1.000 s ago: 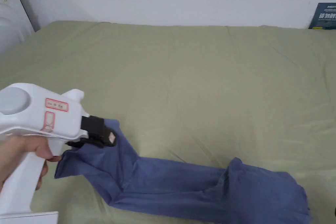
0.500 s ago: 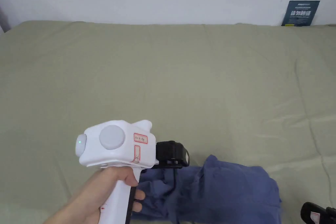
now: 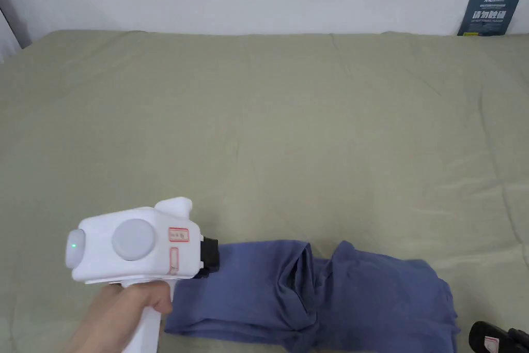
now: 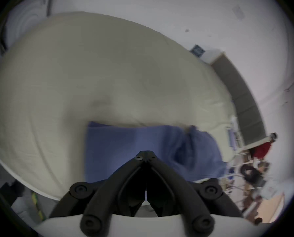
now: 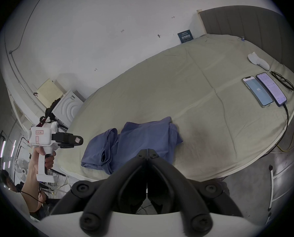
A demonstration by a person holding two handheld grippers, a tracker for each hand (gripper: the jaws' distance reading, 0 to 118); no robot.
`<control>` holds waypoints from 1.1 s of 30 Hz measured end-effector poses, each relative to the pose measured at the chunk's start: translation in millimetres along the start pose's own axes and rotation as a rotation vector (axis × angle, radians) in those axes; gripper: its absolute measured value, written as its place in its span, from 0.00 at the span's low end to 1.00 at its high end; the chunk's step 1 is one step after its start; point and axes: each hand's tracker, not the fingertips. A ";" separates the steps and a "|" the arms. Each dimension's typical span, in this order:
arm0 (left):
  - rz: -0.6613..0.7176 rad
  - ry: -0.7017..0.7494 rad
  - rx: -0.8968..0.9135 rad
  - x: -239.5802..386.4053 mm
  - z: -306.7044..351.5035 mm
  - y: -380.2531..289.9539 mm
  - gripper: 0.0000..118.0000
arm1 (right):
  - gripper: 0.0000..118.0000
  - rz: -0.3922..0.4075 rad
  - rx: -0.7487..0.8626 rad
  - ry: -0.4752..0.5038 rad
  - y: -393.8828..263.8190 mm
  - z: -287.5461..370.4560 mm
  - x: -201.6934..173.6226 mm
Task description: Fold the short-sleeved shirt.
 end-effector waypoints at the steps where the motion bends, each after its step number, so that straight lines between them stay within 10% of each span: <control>1: -0.032 0.059 0.012 13.5 -4.8 -6.0 0.00 | 0.00 0.005 -0.002 0.003 -0.6 0.4 -0.7; 6: -0.294 0.375 0.099 102.7 -54.4 -33.1 0.00 | 0.00 -0.004 0.011 -0.011 -2.2 9.3 0.9; 16: -0.403 0.057 0.004 212.0 -85.4 -66.1 0.00 | 0.00 -0.024 0.025 -0.085 -3.6 33.4 18.9; 26: 0.160 -0.112 0.026 -43.7 -1.7 -16.2 0.00 | 0.00 0.033 -0.016 -0.031 2.2 -5.6 -16.0; 31: 0.207 -0.190 -0.020 -113.8 -12.9 -13.8 0.00 | 0.00 0.072 -0.048 -0.007 4.6 -29.8 -40.9; 33: 0.227 -0.308 -0.053 -121.8 -26.9 -10.9 0.25 | 0.00 0.071 -0.058 0.006 5.3 -36.0 -45.1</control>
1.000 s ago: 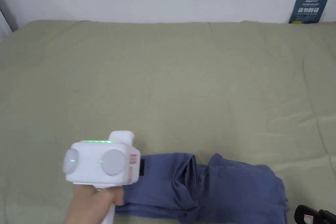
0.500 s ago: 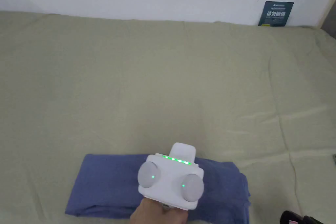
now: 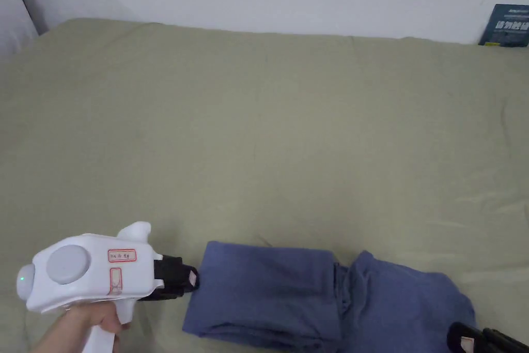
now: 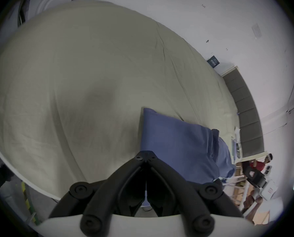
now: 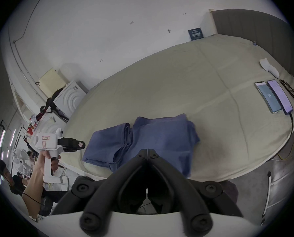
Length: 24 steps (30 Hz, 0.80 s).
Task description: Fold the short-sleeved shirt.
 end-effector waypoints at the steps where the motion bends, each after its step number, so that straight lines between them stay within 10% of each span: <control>1: 0.007 -0.004 -0.019 -0.2 -3.9 1.9 0.67 | 0.00 -0.003 -0.002 0.001 0.1 -2.2 -2.6; 2: -0.020 -0.009 -0.032 9.2 -7.9 -0.7 1.00 | 0.00 -0.002 -0.004 0.003 0.0 -3.5 -4.5; 14: 0.069 -0.261 -0.145 9.2 -46.4 11.2 0.98 | 0.00 -0.018 -0.026 -0.035 1.6 -1.7 2.5; 16: 0.051 -0.258 -0.149 17.0 -40.2 7.6 0.66 | 0.00 -0.021 -0.013 -0.039 1.3 2.3 3.2; 17: 0.028 -0.227 -0.138 17.6 -42.3 8.6 0.06 | 0.00 -0.020 -0.004 -0.039 1.1 4.4 3.6; 24: 0.062 -0.164 -0.091 30.5 -15.3 -3.6 0.06 | 0.00 -0.041 0.036 -0.030 -0.4 19.3 11.5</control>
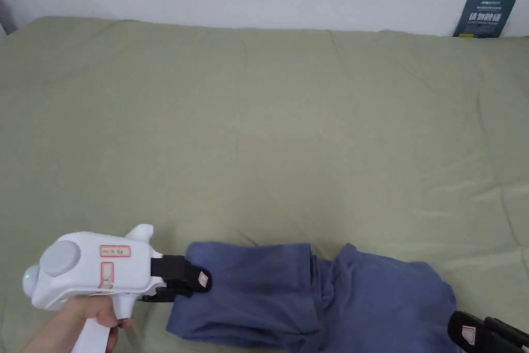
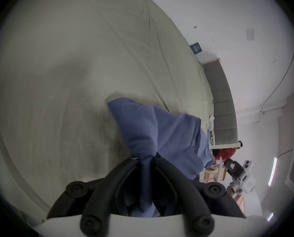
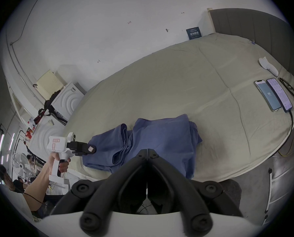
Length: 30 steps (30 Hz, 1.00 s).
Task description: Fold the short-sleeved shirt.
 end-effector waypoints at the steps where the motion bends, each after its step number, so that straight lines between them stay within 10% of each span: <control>1: -0.001 0.009 0.010 4.0 7.7 -4.6 0.05 | 0.00 0.002 0.003 -0.002 -0.2 1.9 1.2; 15: -0.087 0.326 0.204 12.0 144.3 -3.6 0.05 | 0.00 0.012 0.036 0.003 -3.9 18.7 13.4; 30: -0.326 0.339 0.107 163.1 16.2 -31.9 0.05 | 0.00 0.219 0.111 -0.225 1.3 35.0 7.9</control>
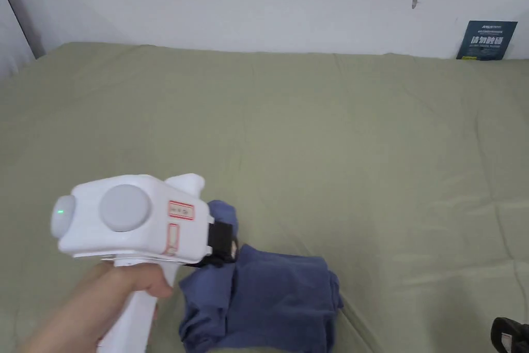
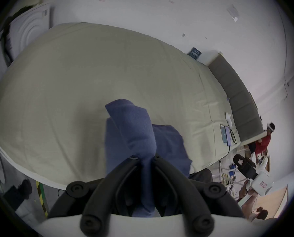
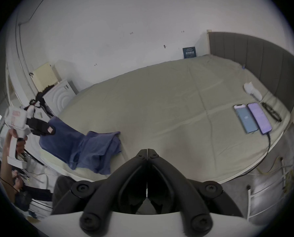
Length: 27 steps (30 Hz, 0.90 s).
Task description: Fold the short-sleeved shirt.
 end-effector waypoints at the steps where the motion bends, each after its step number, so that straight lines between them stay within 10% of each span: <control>1: -0.005 0.002 -0.011 9.5 -11.8 0.4 0.05 | 0.00 0.004 0.000 -0.004 0.6 -0.2 1.6; 8: -0.141 0.053 -0.138 78.8 -90.3 -14.0 0.09 | 0.00 0.002 0.015 -0.014 1.5 3.2 6.9; 9: -0.181 0.065 -0.160 85.6 -103.6 -17.1 0.26 | 0.00 0.007 0.012 -0.018 1.8 4.2 8.3; 10: -0.199 0.069 -0.164 89.9 -113.6 -21.3 0.66 | 0.00 0.000 0.012 -0.018 1.3 5.6 9.1; 13: -0.233 0.010 -0.182 95.4 -121.9 -30.5 1.00 | 0.00 -0.016 0.031 -0.003 -0.1 8.2 10.7; 20: -0.117 -0.019 -0.030 64.9 -64.0 -18.4 0.92 | 0.00 -0.065 -0.007 0.027 -7.7 4.4 15.3; 22: -0.136 0.014 0.065 48.7 -36.4 -23.6 0.64 | 0.00 -0.071 -0.014 0.042 -5.3 -0.8 12.9; 23: -0.102 0.066 0.092 40.8 -27.9 -28.9 0.11 | 0.00 -0.076 -0.014 0.051 -6.1 -1.7 12.0; 27: -0.120 0.327 0.105 23.6 -35.6 -41.0 0.00 | 0.00 -0.116 -0.022 0.099 -6.2 -8.1 9.3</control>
